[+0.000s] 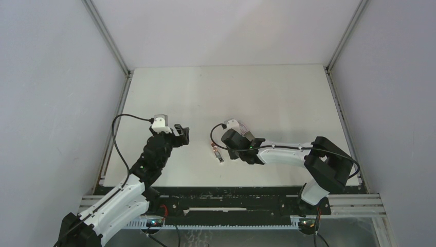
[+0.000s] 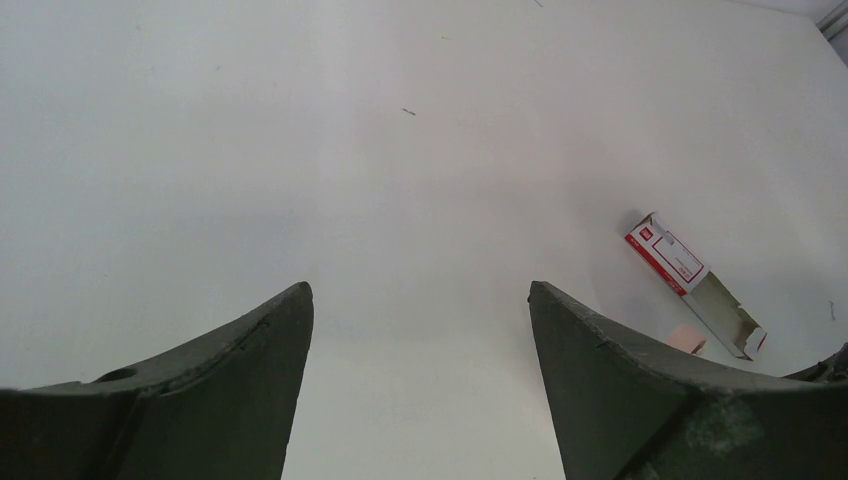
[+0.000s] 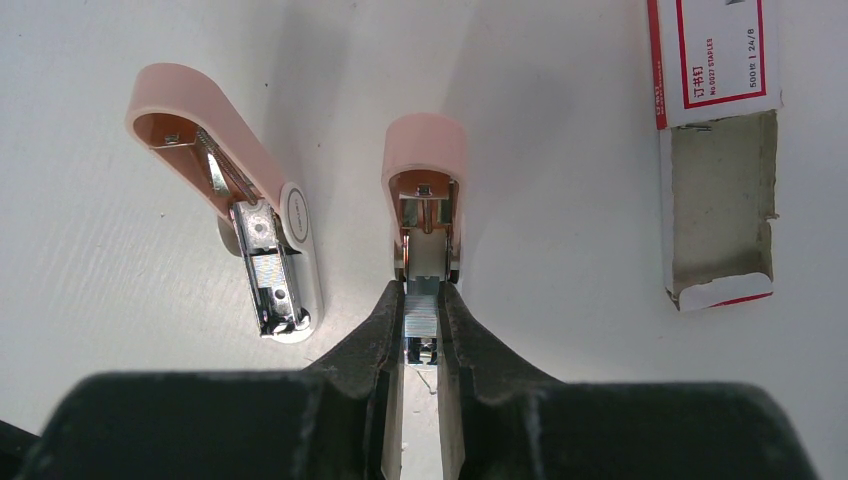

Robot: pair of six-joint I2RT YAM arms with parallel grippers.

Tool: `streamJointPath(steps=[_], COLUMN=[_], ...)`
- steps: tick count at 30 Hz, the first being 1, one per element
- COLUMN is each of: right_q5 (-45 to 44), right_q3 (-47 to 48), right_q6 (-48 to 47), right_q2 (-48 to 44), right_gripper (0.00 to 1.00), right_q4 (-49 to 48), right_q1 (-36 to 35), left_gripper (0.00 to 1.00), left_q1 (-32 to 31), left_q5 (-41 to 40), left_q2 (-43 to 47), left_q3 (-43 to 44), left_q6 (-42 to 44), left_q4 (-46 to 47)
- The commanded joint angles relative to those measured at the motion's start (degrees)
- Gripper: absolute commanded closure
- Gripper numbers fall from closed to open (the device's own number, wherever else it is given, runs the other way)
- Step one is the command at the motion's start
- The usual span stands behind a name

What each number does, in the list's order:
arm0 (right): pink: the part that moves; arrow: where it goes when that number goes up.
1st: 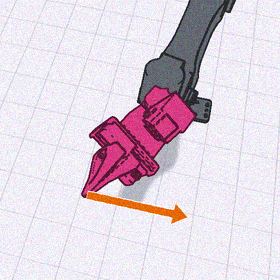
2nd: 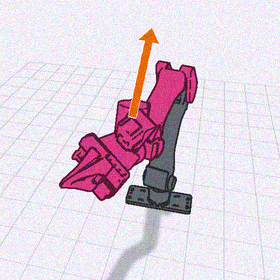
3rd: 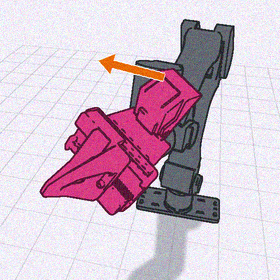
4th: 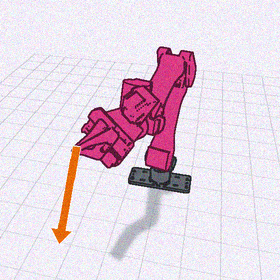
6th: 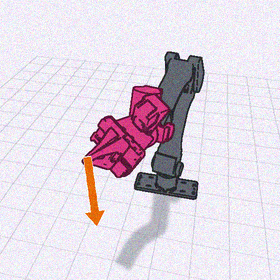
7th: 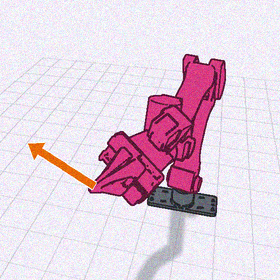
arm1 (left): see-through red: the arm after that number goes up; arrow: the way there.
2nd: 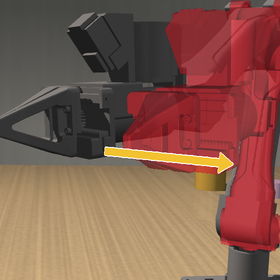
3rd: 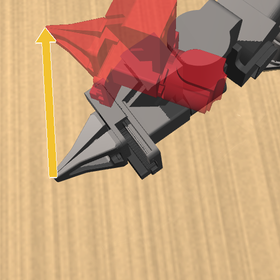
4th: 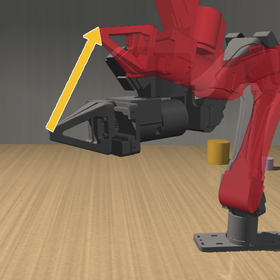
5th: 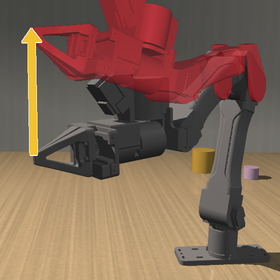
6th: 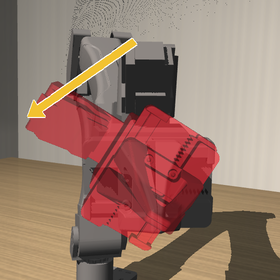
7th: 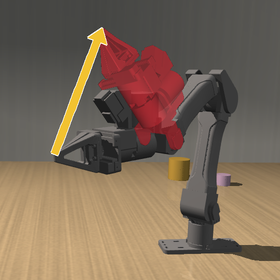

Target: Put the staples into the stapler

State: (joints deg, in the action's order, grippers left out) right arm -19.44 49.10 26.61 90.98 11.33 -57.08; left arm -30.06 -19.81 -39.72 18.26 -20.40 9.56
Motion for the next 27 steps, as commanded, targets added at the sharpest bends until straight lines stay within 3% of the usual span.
streamJointPath(steps=[1, 27], right_q5=[-1.1, -0.4], right_q3=[0.6, -1.5], right_q6=[0.4, 1.2], right_q2=[0.0, 1.1], right_gripper=[0.93, 0.93], right_q4=[-0.5, -1.8], right_q1=[-0.1, 0.5], left_gripper=[0.17, 0.17], left_q1=[0.6, 0.5], left_q5=[-0.7, -0.8], left_q2=[0.5, 0.4], left_q3=[-1.0, -1.0], left_q6=[0.1, 0.1], left_q4=[1.3, 1.4])
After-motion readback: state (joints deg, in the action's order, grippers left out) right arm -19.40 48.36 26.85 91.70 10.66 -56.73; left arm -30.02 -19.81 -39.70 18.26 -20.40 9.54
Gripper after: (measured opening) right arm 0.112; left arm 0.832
